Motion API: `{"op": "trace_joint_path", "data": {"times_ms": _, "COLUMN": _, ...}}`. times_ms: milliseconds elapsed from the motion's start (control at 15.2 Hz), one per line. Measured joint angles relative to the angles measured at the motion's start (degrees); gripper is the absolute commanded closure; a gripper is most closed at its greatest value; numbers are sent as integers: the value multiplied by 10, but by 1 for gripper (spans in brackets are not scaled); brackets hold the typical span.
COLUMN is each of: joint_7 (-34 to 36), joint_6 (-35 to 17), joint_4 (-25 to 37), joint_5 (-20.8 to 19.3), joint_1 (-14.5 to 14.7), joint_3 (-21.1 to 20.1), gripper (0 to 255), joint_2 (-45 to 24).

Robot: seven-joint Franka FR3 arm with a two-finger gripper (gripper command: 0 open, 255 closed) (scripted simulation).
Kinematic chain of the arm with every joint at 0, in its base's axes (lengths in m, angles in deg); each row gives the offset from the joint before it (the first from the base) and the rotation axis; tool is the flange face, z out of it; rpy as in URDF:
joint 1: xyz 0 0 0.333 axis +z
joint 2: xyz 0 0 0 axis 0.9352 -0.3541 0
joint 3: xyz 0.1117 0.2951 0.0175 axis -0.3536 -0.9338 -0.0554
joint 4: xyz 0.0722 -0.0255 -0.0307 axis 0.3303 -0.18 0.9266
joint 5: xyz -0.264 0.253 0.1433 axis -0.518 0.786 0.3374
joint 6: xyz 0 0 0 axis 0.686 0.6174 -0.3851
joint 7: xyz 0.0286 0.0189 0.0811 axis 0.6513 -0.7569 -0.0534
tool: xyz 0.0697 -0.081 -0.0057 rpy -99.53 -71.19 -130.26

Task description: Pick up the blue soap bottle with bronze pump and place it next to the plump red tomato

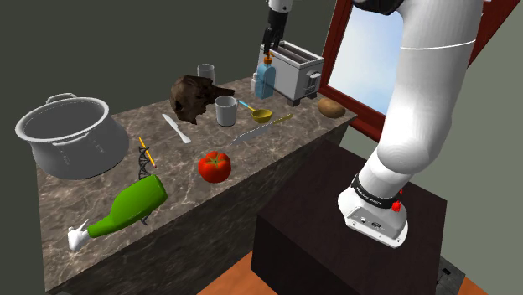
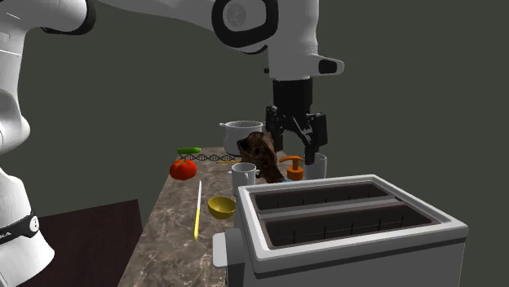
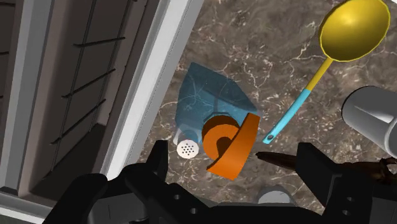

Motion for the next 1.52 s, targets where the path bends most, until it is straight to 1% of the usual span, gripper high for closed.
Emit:
{"op": "trace_joint_path", "data": {"times_ms": 396, "joint_7": -7, "joint_6": -34, "joint_4": -15, "joint_5": 11, "joint_1": -2, "joint_3": -5, "gripper": 0, "joint_2": -21}}
{"op": "trace_joint_path", "data": {"times_ms": 792, "joint_7": -7, "joint_6": -38, "joint_4": -19, "joint_5": 11, "joint_1": -1, "joint_3": -5, "gripper": 0, "joint_2": -21}}
{"op": "trace_joint_path", "data": {"times_ms": 858, "joint_7": -7, "joint_6": -38, "joint_4": -19, "joint_5": 11, "joint_1": -1, "joint_3": -5, "gripper": 255, "joint_2": -21}}
{"op": "trace_joint_path", "data": {"times_ms": 1518, "joint_7": -7, "joint_6": -38, "joint_4": -18, "joint_5": 11, "joint_1": -1, "joint_3": -5, "gripper": 255, "joint_2": -21}}
